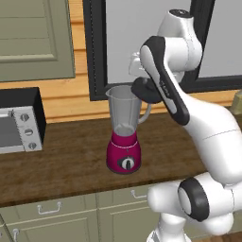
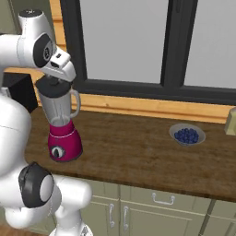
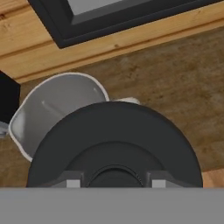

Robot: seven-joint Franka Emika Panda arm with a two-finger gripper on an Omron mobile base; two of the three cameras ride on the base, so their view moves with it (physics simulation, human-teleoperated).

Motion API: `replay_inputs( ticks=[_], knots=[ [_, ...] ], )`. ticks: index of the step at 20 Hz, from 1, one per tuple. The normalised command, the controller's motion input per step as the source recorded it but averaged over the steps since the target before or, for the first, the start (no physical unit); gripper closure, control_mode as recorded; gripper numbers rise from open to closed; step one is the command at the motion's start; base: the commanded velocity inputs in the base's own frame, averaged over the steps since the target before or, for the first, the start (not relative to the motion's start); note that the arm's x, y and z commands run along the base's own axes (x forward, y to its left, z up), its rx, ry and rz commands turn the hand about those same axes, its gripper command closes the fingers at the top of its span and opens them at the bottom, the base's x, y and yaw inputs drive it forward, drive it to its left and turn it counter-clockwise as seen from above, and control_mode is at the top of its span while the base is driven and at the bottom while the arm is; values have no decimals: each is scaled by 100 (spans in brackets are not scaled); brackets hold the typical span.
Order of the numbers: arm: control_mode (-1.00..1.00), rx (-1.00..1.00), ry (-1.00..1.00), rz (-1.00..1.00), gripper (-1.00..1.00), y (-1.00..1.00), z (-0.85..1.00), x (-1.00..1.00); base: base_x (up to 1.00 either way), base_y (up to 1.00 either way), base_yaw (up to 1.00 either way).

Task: Close the lid blender by securely placing the lid on top.

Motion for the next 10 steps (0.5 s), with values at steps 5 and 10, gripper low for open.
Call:
replay_inputs(
  ticks=[5,10],
  knots=[
    [-100,0,0,-4,100,37,1,27,0,0,0],
    [-100,0,0,-3,100,43,0,25,0,0,0]
  ],
)
